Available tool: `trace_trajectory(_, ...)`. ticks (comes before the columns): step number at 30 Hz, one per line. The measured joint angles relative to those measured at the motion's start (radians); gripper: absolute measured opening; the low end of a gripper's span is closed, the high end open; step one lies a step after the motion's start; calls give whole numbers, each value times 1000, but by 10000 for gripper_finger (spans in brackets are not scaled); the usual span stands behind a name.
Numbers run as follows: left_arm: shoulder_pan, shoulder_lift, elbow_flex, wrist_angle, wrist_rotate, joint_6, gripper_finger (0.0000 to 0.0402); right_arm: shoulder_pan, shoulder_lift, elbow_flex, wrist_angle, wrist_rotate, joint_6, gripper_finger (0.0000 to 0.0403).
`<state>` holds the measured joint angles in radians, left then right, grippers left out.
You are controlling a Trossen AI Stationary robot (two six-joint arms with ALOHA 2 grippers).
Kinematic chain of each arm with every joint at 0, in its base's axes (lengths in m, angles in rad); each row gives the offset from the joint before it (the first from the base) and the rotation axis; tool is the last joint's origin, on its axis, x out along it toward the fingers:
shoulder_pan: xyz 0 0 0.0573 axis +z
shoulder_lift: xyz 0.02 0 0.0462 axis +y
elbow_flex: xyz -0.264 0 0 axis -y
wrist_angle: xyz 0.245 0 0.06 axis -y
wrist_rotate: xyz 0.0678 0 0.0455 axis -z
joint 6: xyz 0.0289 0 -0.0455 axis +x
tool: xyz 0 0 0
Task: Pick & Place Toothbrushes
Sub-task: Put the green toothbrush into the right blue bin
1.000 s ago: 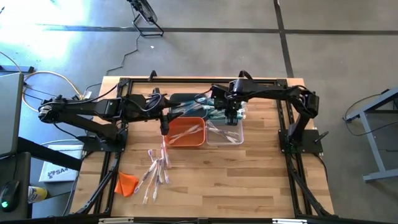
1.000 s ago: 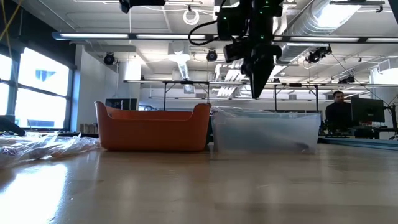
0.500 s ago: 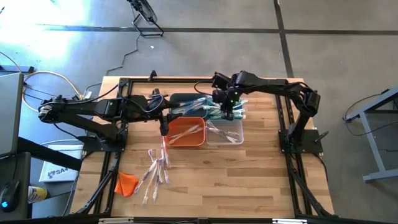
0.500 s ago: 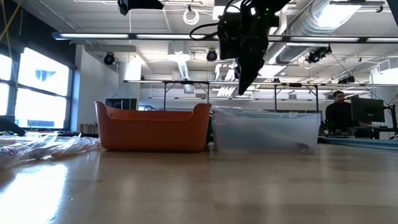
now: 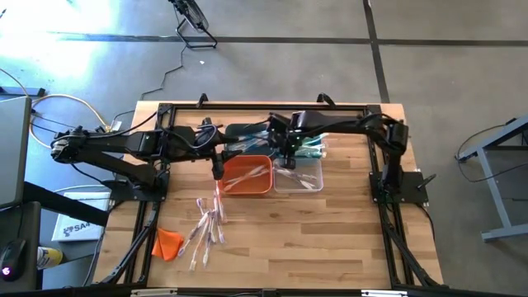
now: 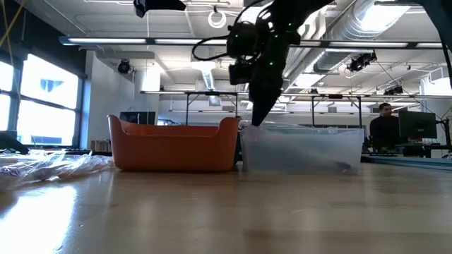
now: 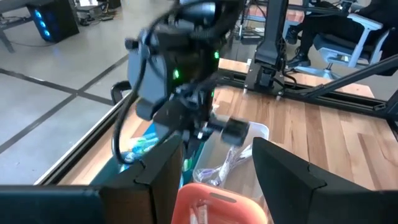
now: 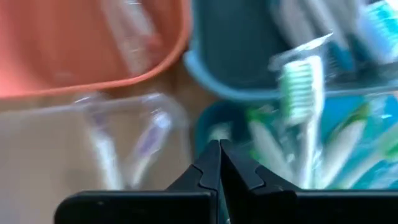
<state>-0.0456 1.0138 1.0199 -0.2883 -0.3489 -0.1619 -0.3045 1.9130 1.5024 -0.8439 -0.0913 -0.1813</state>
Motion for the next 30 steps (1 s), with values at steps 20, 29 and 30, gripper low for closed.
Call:
trace_trajectory(20,0,0,0,-5,0,-1,191,-74,36,0,26,222,178,2)
trace_trajectory(29,0,0,0,-10,0,-1,191,-98,3,0,-125,192,161,2)
trace_trajectory(30,0,0,0,-10,0,-1,191,-103,3,0,-146,200,162,2)
